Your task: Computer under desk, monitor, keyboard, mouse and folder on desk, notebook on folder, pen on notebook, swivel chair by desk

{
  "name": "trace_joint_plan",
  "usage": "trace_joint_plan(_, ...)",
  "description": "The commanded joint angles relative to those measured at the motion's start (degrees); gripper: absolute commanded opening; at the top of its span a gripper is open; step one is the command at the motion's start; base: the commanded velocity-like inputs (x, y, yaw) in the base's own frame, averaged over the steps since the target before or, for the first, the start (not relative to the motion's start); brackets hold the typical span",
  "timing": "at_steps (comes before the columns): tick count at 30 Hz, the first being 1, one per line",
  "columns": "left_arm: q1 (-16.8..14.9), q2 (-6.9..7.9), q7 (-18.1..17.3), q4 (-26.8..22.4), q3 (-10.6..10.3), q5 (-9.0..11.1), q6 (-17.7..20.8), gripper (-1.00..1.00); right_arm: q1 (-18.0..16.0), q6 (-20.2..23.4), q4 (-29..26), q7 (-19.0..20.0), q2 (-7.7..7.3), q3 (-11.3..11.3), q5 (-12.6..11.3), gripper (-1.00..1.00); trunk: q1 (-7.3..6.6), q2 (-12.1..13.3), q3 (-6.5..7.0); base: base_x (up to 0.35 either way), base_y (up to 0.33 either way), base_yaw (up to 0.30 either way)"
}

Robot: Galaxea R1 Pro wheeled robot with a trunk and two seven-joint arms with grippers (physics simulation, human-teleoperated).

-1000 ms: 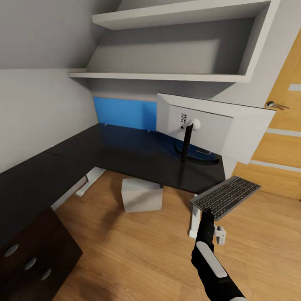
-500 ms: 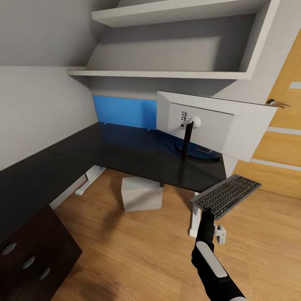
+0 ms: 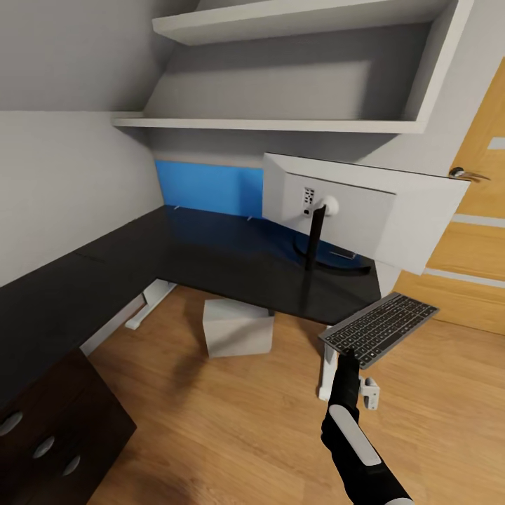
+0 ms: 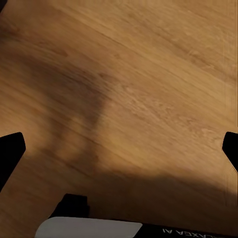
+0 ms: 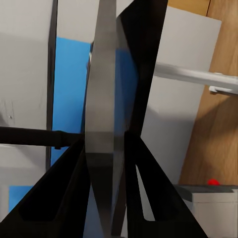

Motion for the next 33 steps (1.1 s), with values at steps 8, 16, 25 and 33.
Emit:
trace_joint_plan(8,0.0,0.05,0.5,-0.1,-0.3,0.5,0.1,1.0,0.0,-0.1,0.1,0.6,-0.02,0.2,-1.8,-1.0,0.02,0.0,-0.05,0.059,0.0,0.0)
trace_joint_plan(16,0.0,0.05,0.5,-0.1,-0.3,0.5,0.1,1.0,0.0,-0.1,0.1,0.6,-0.02,0.0,-1.9,-1.0,0.02,0.0,-0.05,0.117,0.0,0.0)
trace_joint_plan(25,0.0,0.05,0.5,-0.1,-0.4,0.5,0.1,1.0,0.0,-0.1,0.1,0.6,-0.02,-0.1,-1.9,-1.0,0.02,0.0,-0.05,0.004,0.0,0.0)
trace_joint_plan(33,0.0,0.09,0.5,-0.1,-0.3,0.5,0.1,1.0,0.0,-0.1,0.1,0.5,-0.02,-0.1,-1.9,-1.0,0.02,0.0,-0.05,0.0,0.0,0.0)
